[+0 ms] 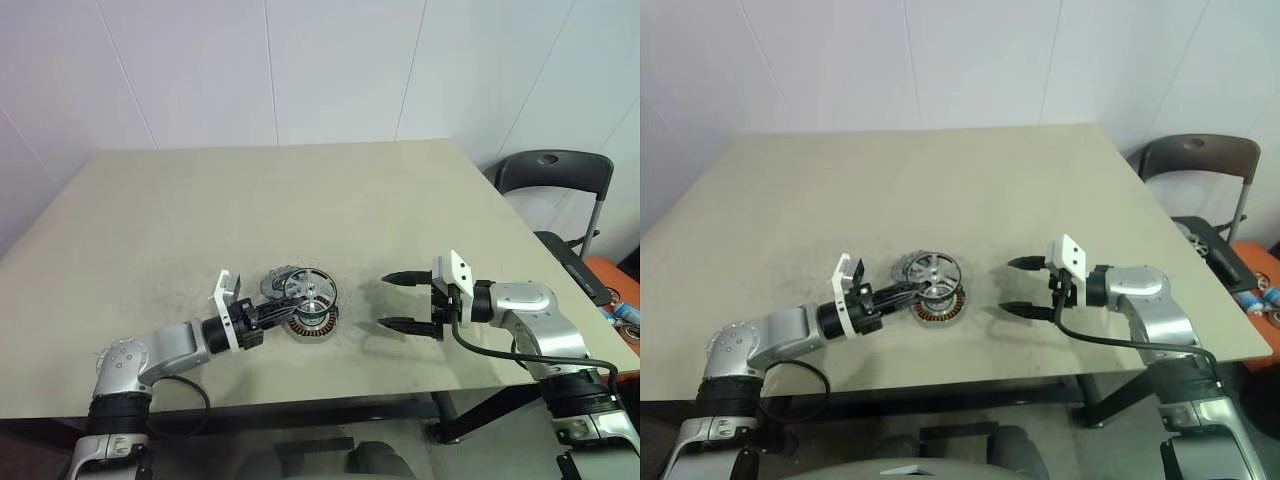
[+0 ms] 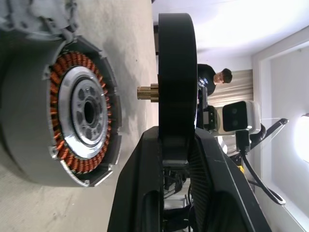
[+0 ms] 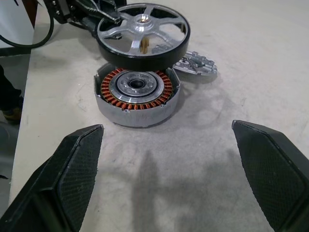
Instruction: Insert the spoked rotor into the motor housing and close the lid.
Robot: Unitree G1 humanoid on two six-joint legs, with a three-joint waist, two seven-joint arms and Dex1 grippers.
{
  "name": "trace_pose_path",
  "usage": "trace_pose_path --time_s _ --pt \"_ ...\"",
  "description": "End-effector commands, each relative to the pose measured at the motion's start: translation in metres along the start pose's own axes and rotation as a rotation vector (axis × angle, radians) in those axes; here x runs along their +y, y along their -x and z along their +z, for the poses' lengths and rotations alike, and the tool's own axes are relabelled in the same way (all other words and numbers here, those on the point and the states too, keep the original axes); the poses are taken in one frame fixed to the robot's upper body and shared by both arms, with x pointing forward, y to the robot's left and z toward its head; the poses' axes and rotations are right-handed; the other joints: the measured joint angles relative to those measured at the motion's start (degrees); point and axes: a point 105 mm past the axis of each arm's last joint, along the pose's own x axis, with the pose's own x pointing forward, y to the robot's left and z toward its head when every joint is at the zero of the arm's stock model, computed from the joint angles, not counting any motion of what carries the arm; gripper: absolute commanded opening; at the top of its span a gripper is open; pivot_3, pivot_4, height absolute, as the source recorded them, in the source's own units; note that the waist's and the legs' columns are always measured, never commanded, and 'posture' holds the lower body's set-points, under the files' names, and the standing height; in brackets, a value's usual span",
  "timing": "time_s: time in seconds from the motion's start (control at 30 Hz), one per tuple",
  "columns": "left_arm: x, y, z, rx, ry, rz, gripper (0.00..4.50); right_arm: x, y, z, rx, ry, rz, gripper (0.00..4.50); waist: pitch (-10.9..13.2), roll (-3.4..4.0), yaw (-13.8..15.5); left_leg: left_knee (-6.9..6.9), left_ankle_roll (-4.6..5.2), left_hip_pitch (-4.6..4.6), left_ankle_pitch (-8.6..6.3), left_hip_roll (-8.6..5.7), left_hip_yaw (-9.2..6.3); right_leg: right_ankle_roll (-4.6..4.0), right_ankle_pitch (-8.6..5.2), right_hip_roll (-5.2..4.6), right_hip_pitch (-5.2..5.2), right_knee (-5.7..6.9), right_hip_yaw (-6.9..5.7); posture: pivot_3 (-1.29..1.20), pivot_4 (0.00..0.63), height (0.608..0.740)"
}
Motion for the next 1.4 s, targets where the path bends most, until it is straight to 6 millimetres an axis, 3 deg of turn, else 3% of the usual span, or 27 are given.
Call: trace_pose_path --time_s 0.03,0.43,0.83,0.87,1.03,1.27,1.33,1.4 --pt "-0.012 0.000 0.001 0.007 -0.033 -0.038 0.42 -0.003 -0.001 0.016 -0.034 0.054 0.004 4.50 0.0 0.00 0.0 0.00 0.00 0.00 0.00 0.00 0.00 0.00 0.00 0.00 0.00 0.00 0.00 0.00 0.000 0.740" --pt "-0.007 -0.004 0.002 0.013 -0.035 0.000 0.42 -0.004 -0.002 0.011 -0.033 0.050 -0.002 4.50 0.0 0.00 0.0 0.01 0.00 0.01 0.00 -0.04 0.00 0.00 0.00 0.01 0.01 0.02 0.00 0.00 0.000 0.740" --pt "-0.021 0.004 -0.006 0.062 -0.073 -0.019 4.34 -0.003 -0.005 0.012 -0.035 0.053 0.009 4.50 0.0 0.00 0.0 0.01 0.00 0.02 0.00 0.00 0.00 0.00 0.00 -0.01 0.01 0.04 0.00 0.00 0.000 0.740" --pt "-0.022 0.007 -0.006 0.062 -0.083 -0.006 4.47 -0.003 -0.005 0.013 -0.035 0.053 0.010 4.50 0.0 0.00 -0.1 0.01 0.00 0.03 0.00 0.01 0.00 0.00 0.00 -0.01 0.01 0.05 0.01 0.00 0.000 0.740" --pt "-0.028 0.026 -0.009 0.092 -0.140 0.038 4.47 -0.004 -0.006 0.015 -0.036 0.055 0.019 4.50 0.0 0.01 -0.1 0.01 -0.04 0.05 0.02 0.09 0.00 -0.01 0.00 -0.03 0.00 0.10 0.01 0.00 0.000 0.740" --pt "-0.039 0.034 -0.005 0.092 -0.236 0.071 4.47 -0.004 -0.009 0.017 -0.041 0.061 0.039 4.50 0.0 0.01 0.0 0.04 -0.03 0.09 0.03 0.01 0.01 -0.02 -0.01 0.01 0.06 0.11 0.01 0.00 0.000 0.740" --pt "-0.045 0.037 -0.003 0.107 -0.368 0.119 4.47 -0.006 -0.012 0.018 -0.041 0.058 0.037 4.50 0.0 0.00 -0.1 0.04 -0.03 0.08 0.03 0.01 0.01 -0.02 -0.01 0.03 0.05 0.11 0.01 0.00 0.000 0.740" --pt "-0.049 0.041 0.011 0.052 -0.563 0.194 4.47 -0.007 -0.016 0.021 -0.043 0.050 0.040 4.50 0.0 0.03 -0.1 0.03 -0.03 0.06 0.03 -0.06 0.02 -0.02 -0.02 0.08 0.04 0.10 0.00 0.00 0.000 0.740"
